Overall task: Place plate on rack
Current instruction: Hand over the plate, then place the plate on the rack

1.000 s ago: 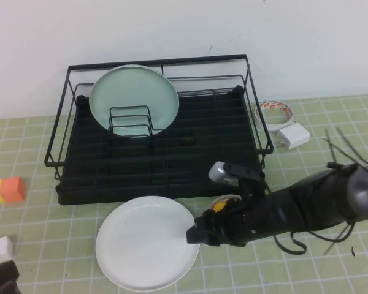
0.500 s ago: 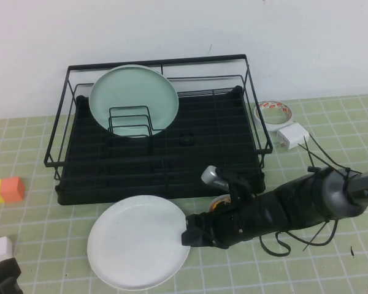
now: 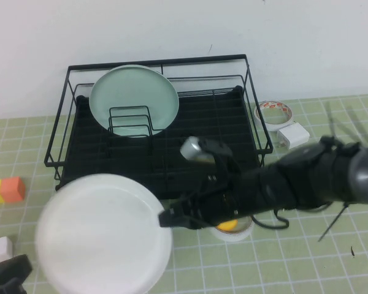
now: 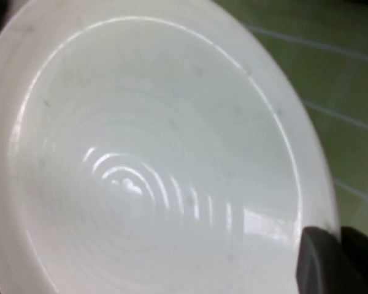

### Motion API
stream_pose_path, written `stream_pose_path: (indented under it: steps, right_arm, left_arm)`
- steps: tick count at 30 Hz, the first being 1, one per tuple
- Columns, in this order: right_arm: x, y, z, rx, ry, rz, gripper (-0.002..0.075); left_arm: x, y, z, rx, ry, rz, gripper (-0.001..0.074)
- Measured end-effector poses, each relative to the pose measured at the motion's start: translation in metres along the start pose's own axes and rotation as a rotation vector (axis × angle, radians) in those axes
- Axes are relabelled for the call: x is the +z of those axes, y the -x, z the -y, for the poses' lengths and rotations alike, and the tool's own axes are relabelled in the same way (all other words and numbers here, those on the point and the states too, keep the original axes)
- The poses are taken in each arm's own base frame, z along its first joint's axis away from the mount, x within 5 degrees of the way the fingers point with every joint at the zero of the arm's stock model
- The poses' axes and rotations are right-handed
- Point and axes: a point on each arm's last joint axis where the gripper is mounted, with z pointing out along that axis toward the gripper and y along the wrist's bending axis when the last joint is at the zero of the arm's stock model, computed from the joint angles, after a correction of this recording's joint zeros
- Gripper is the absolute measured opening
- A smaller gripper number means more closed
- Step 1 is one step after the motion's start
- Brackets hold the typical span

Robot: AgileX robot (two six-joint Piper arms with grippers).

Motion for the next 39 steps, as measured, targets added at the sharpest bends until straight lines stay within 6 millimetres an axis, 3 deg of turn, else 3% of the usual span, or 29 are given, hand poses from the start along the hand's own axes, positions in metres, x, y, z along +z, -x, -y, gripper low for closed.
stream_pose_path:
  steps: [3, 6, 8, 10, 14, 17, 19, 21, 24, 26, 33, 36, 39]
  right_arm:
    - [-0.015, 0.006, -0.03, -0.088, 0.042, 0.019, 0.0015]
    - [-0.022, 0.006, -0.048, -0.135, 0.081, 0.017, 0.0015]
    - [-0.025, 0.005, -0.054, -0.15, 0.105, 0.009, 0.0015]
    - [-0.028, 0.004, -0.06, -0.167, 0.138, -0.001, 0.0014]
    - [-0.032, 0.004, -0.068, -0.239, 0.188, 0.0, 0.0014]
    - [-0.033, 0.004, -0.071, -0.316, 0.223, 0.008, 0.0016]
    - [-0.034, 0.003, -0.073, -0.389, 0.237, 0.011, 0.002]
    - [-0.033, 0.003, -0.069, -0.44, 0.226, 0.019, 0.002]
    - [-0.033, 0.003, -0.068, -0.491, 0.223, 0.025, 0.0036]
    - [-0.033, 0.003, -0.069, -0.506, 0.234, 0.022, 0.0092]
    - [-0.042, 0.007, -0.083, -0.497, 0.33, 0.062, 0.0446]
    - [-0.06, 0.02, -0.096, -0.536, 0.359, 0.113, 0.0487]
    - [-0.087, 0.035, -0.103, -0.566, 0.333, 0.165, 0.0471]
  left_arm:
    - [0.0, 0.0, 0.001, 0.009, -0.016, 0.001, 0.0334]
    - [0.0, 0.0, 0.002, 0.005, -0.021, 0.001, 0.0531]
    - [0.0, 0.0, 0.002, 0.006, -0.022, 0.001, 0.0594]
    - [0.0, 0.0, 0.002, 0.009, -0.022, 0.003, 0.0609]
    - [0.0, 0.0, 0.002, 0.009, -0.022, 0.003, 0.054]
    - [0.0, 0.0, 0.002, 0.004, -0.025, 0.003, 0.0372]
    - [0.0, 0.0, 0.003, 0.007, -0.028, 0.003, 0.0209]
    - [0.0, 0.0, 0.004, -0.006, -0.048, 0.005, 0.0117]
    - [-0.001, 0.0, 0.006, 0.013, -0.062, 0.009, 0.0108]
    - [-0.001, 0.002, 0.006, 0.074, -0.062, 0.023, 0.0108]
    - [0.0, 0.012, 0.003, 0.379, -0.013, 0.135, 0.0102]
    - [-0.001, 0.022, 0.003, 0.525, 0.025, 0.237, 0.0102]
    - [-0.007, 0.036, 0.008, 0.631, 0.059, 0.368, 0.0102]
